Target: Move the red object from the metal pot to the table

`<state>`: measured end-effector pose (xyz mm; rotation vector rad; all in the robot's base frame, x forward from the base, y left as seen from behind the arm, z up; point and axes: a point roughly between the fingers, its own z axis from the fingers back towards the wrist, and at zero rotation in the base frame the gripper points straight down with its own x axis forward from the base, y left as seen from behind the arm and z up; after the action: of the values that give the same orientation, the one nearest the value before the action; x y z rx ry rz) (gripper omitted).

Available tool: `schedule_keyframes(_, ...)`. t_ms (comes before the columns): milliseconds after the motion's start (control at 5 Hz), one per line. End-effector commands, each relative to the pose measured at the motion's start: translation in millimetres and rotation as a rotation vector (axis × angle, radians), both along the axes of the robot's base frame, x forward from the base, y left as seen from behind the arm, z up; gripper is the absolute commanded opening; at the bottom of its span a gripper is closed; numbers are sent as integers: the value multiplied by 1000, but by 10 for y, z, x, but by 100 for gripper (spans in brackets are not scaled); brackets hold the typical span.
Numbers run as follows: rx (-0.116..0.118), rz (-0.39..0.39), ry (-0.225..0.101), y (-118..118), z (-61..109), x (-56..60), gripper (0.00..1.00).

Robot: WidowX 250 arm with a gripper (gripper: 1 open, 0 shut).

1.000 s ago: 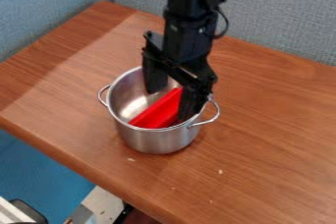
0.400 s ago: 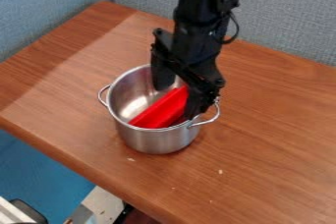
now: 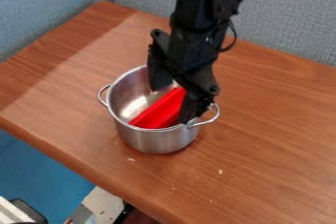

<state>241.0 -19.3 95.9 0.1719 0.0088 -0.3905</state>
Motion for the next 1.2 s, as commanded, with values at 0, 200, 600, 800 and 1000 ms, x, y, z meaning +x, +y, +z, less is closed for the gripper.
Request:
schedule_keyframes(0, 18, 27, -63, -1, 219, 71, 100)
schedule_keyframes(200, 36, 68, -98, 23, 293, 139, 100)
schedule_keyframes(600, 57, 164, -180, 49, 139, 220, 100)
schedule_keyframes(800, 56, 159, -198, 118, 6, 247, 100)
schedule_keyframes(1000, 56, 157, -245, 191, -110, 305, 100)
